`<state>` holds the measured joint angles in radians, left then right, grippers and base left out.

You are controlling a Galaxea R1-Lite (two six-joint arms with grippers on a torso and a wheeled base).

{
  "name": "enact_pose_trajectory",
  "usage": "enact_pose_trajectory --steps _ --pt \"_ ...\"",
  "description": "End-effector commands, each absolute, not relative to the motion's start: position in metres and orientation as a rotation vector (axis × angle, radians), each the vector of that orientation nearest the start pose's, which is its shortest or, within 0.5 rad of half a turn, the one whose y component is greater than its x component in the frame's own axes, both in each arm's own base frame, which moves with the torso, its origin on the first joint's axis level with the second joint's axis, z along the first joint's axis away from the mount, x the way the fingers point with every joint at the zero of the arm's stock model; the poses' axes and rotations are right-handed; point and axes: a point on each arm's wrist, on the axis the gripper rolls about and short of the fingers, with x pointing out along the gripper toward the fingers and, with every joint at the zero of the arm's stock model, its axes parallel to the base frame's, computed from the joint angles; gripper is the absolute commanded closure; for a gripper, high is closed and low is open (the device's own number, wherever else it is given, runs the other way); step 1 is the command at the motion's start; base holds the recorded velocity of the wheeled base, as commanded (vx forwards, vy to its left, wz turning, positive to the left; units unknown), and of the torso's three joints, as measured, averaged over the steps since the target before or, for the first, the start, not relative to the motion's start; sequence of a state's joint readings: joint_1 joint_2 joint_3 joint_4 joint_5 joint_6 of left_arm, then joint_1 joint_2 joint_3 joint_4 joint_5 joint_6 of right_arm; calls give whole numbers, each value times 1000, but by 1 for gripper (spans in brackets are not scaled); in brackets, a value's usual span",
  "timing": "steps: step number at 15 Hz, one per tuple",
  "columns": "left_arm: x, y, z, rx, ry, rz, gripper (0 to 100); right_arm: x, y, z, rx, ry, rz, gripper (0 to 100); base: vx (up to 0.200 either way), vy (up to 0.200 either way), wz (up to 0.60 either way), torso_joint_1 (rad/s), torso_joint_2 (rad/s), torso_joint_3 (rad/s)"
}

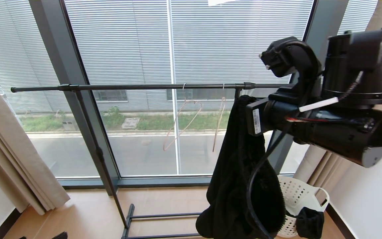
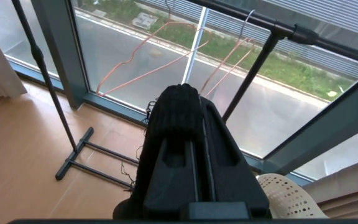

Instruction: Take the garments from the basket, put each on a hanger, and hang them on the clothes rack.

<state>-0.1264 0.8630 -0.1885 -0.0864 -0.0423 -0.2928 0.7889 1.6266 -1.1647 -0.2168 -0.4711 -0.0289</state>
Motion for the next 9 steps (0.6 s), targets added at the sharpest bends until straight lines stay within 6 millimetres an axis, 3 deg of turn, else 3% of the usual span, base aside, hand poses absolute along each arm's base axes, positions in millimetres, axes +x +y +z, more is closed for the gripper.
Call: enact_pose_trajectory --steps 1,3,4,5,9 --pt "144 -50 134 -366 814 -172 0 244 230 248 -195 232 303 100 0 0 0 0 0 0" --pt "163 -81 135 -392 886 -246 0 254 238 247 -183 226 294 100 0 0 0 0 0 0" --pt "163 -82 135 -392 889 -249 0 255 238 247 -183 226 294 100 0 0 0 0 0 0" --pt "178 -113 131 -386 951 -300 0 263 246 244 -173 226 292 100 0 0 0 0 0 0" --pt "205 -157 132 -420 984 -346 0 267 256 244 -165 220 305 100 0 0 0 0 0 0"
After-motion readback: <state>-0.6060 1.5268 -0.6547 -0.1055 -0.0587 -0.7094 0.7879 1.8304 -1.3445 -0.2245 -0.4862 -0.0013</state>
